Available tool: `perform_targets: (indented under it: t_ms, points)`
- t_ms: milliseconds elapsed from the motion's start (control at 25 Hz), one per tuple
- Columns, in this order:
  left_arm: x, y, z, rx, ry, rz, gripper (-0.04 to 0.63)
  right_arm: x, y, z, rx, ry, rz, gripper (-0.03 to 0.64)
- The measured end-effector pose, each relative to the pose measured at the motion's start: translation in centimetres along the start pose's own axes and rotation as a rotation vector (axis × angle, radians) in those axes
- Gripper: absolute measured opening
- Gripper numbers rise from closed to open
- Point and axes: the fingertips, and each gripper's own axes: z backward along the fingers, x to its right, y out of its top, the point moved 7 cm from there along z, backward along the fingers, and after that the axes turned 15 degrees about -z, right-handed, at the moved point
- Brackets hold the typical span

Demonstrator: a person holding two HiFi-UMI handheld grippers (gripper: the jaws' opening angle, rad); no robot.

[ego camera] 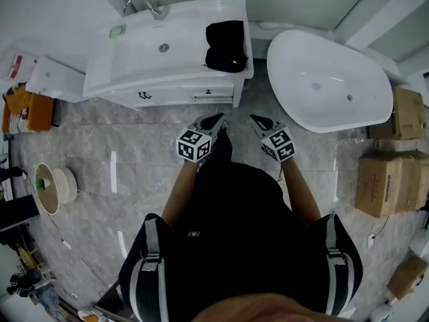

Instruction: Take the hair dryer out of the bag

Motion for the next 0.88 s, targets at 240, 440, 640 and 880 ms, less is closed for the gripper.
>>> perform_targets:
  t_ms: [240,440,640,880]
  points:
    - [-3.5,0.4,-1.9,-0.005,-0.012,0.018,0.018,1.9,1.7,-2.9,-0.026,-0.013,0.0,0.063]
    - [-7.2,0.8,-4.4,-0.018,-0.03,0.054,0.018,3.6,3.7,-5.8,-0.052,-0.016,0.023,0.063]
    - [-10.4,2.0,-7.3,-0.02,-0.065,0.062,0.018,6.0,6.1,-8.5,-0.07,-0.029,0.031,0.063]
    - [-13.9,2.7,-10.3,-0.045,-0.097,0.074,0.02,8.6,8.1,-11.4,-0.108,-0.041,0.035,0.063]
